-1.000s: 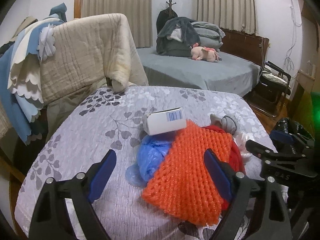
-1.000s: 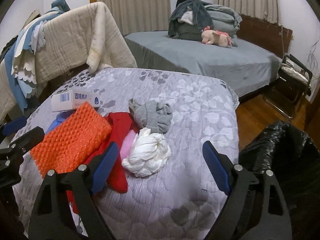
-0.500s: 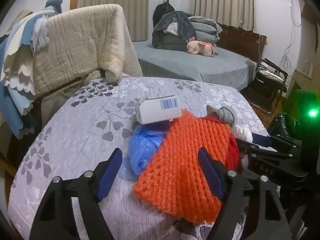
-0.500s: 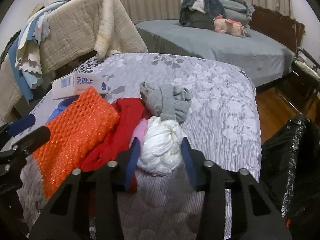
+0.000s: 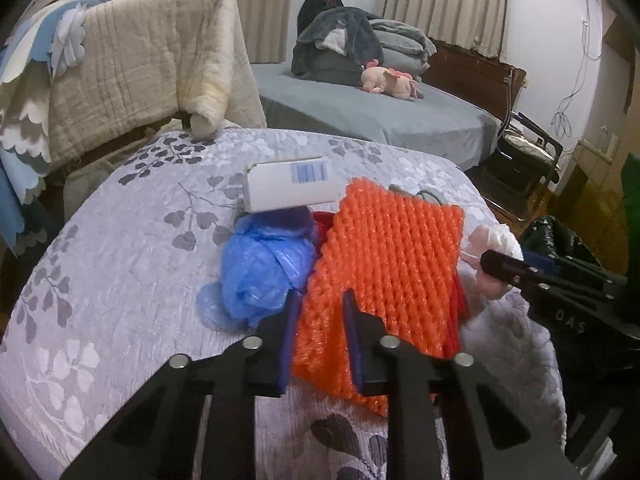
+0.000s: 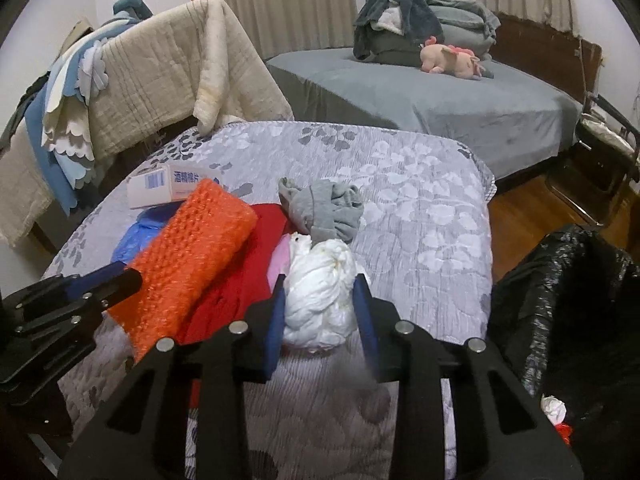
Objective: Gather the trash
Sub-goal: 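Grasp the white plastic bag with the right tool while the left tool grasps orange mesh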
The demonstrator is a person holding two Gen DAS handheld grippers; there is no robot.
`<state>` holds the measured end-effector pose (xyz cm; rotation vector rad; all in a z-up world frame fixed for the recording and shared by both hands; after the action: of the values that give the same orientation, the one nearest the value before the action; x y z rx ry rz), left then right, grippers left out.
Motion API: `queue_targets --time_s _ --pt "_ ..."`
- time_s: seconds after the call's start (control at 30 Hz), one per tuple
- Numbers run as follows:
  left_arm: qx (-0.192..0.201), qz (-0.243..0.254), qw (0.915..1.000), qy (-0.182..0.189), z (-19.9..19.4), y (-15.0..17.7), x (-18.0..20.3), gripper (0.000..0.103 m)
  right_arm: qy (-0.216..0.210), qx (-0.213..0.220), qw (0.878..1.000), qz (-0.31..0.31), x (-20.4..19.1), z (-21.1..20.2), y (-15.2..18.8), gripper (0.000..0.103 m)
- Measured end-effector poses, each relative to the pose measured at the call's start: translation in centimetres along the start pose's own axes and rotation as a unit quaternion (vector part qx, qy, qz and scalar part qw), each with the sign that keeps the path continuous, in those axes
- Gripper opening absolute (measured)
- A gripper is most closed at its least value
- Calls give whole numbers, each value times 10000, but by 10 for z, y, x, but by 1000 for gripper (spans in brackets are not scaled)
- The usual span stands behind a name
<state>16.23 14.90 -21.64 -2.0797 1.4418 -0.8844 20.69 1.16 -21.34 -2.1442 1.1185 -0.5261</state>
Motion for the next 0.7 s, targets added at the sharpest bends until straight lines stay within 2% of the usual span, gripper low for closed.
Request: queue_targets --time_s 0.07,0.2,0.27,0.3,0.33,0.4,0.43,0.5,0.6,0.67,0.7 --pt "31 0 10000 27 -4 0 3 17 5 39 10000 -20 0 -6 -1 32" --pt "47 21 10000 71 -8 -1 8 17 22 99 9999 -36 3 -16 -2 32" --pt "79 6 9999 64 -9 -3 8 33 29 108 9999 -37 4 -18 -1 32" --pt "83 -6 9999 57 -9 -4 9 49 44 106 9999 -44 5 -19 -1 32" --pt "110 -9 9999 52 -8 -5 9 54 56 99 9999 -49 5 -19 0 32" --pt "94 28 9999 74 -6 -6 11 56 78 77 9999 -42 7 -20 2 32" --pt "54 63 9999 81 -4 -5 14 61 89 67 9999 -33 8 -20 3 32" --pt "-24 133 9999 56 3 -3 17 63 105 49 9999 -13 10 -20 5 32" --pt "-177 128 9997 52 13 2 18 61 123 50 9999 -7 11 -22 5 32" --pt "-262 96 9996 82 17 5 18 43 130 52 9999 -2 12 -23 6 32" --pt "-311 119 9994 62 20 6 19 28 137 53 9999 3 12 -23 6 32"
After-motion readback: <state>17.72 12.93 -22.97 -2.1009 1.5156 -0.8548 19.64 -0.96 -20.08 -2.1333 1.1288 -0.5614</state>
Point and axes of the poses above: each gripper's, at about its wrist camera, not at the fingertips, and z roughly the way its jaws point, x to its right, y to its underside, the point moved 7 cm from there along z, roughly the way its jaws point, and after that the axes turned 10 degrees about -z, right-handed, at the moved point
